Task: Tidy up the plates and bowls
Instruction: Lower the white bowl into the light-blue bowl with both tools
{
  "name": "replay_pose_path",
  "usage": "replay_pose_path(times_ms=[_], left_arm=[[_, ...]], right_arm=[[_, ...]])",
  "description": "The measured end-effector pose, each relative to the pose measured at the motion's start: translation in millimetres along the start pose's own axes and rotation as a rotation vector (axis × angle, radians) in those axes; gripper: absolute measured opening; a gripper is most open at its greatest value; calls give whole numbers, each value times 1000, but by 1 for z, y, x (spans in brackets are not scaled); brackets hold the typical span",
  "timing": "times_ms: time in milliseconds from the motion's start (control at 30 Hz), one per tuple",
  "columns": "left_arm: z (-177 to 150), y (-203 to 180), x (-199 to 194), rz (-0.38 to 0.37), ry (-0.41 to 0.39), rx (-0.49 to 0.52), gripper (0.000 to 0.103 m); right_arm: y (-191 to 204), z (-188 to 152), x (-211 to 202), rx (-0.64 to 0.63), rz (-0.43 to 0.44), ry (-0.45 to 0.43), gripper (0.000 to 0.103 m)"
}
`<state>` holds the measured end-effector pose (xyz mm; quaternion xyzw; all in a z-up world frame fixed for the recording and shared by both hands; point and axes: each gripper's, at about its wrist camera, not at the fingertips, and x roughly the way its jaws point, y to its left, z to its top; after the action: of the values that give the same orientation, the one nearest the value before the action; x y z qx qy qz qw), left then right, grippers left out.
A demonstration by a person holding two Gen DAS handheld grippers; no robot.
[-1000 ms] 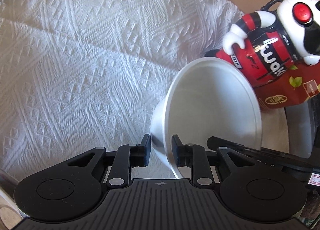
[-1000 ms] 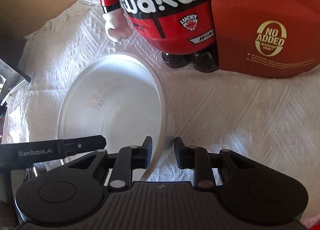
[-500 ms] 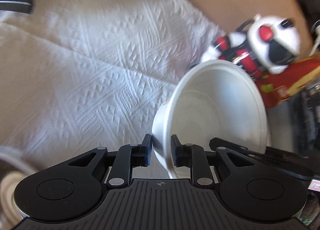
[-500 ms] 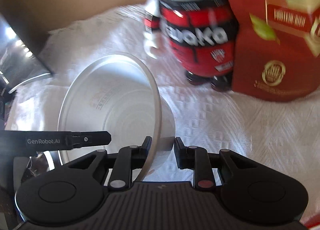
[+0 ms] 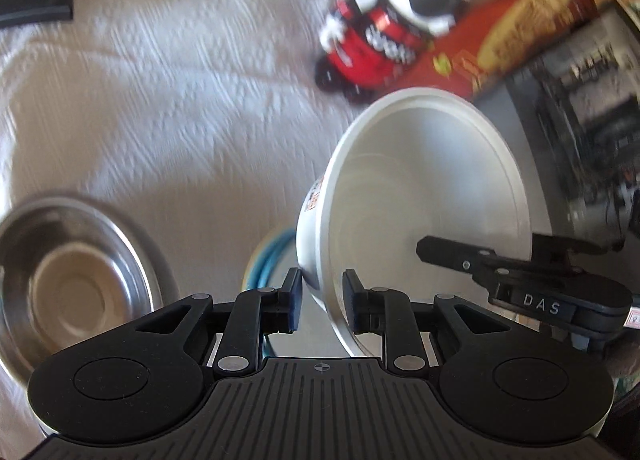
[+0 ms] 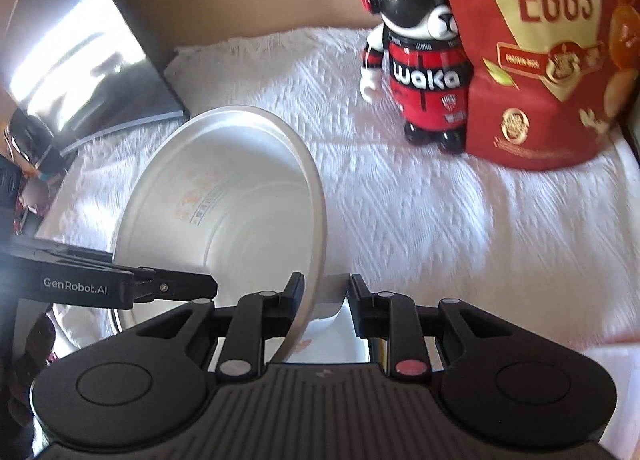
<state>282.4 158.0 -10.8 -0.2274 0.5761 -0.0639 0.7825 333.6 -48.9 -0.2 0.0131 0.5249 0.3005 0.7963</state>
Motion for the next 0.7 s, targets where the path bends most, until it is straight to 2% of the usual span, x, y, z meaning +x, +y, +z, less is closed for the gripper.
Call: replay_pose_path(times_ms=[267,367,533,700], left_arm=[[-25,10,11,-6,75,13,27],[-27,14,8,-2,65,13,31],[-30,12,4,14,49,54,31],[-29,11,-2,-11,26,63,32]], right_arm=[[1,-38,10,39,-2,102,25],[1,-44,9,42,-13,92,25],[9,-48,1,7,-73,48,25],[11,-48,-2,-1,-101,28,26]])
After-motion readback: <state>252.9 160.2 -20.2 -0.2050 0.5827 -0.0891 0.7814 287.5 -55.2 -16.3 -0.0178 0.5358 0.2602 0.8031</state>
